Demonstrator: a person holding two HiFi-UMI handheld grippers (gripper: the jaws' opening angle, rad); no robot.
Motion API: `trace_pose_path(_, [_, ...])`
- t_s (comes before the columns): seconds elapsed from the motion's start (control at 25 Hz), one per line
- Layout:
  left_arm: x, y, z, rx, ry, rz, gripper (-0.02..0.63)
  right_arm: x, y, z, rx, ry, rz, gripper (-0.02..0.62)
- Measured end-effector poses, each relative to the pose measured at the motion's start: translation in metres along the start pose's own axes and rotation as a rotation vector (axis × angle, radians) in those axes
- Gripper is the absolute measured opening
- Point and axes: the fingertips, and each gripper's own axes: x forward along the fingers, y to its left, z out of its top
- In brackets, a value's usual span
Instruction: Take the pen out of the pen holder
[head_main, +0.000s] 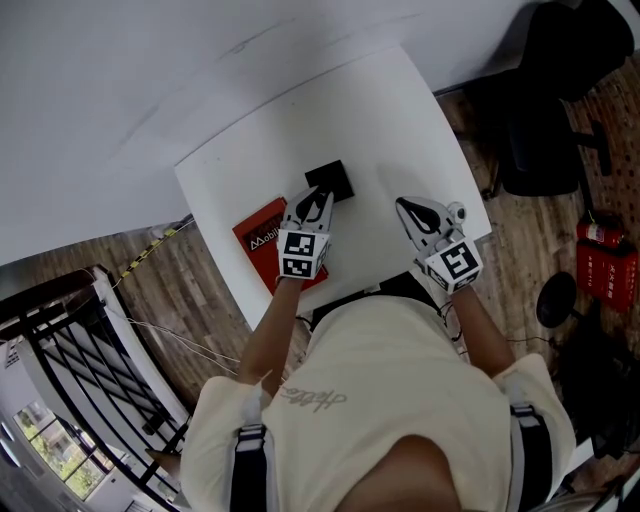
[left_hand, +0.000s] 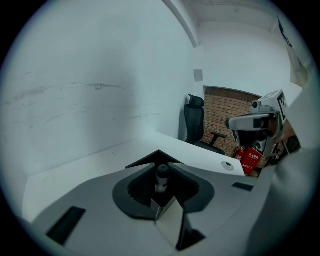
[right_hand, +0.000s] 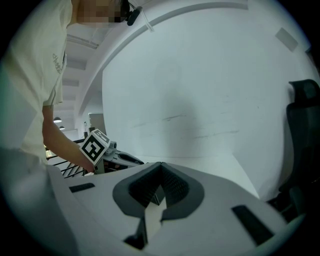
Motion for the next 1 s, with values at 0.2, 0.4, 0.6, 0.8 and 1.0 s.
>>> trace_pose_path(0.2, [-0.007, 0.001, 0.003, -0.002, -0.011, 0.009, 0.089, -0.001, 0.003, 0.000, -0.002, -0.008, -0.007, 0.008])
trace_pose_path(0.4, [-0.018, 0.001, 0.013, -0.010, -0.043, 0.029, 0.089, -0.003, 0.007, 0.001, -0.012, -0.020, -0.006, 0.008])
trace_pose_path(0.6, [-0.027, 0.000, 0.025, -0.007, -0.073, 0.036, 0.089, -0.006, 0.010, 0.002, -0.022, -0.027, -0.008, 0.008])
trace_pose_path(0.8, [-0.035, -0.001, 0.034, 0.002, -0.099, 0.044, 0.089, -0.013, 0.012, 0.005, -0.022, -0.038, -0.020, 0.008])
trace_pose_path(1.0, [-0.044, -0.003, 0.047, 0.010, -0.126, 0.043, 0.089, -0.015, 0.013, 0.008, -0.026, -0.050, -0.031, 0.008])
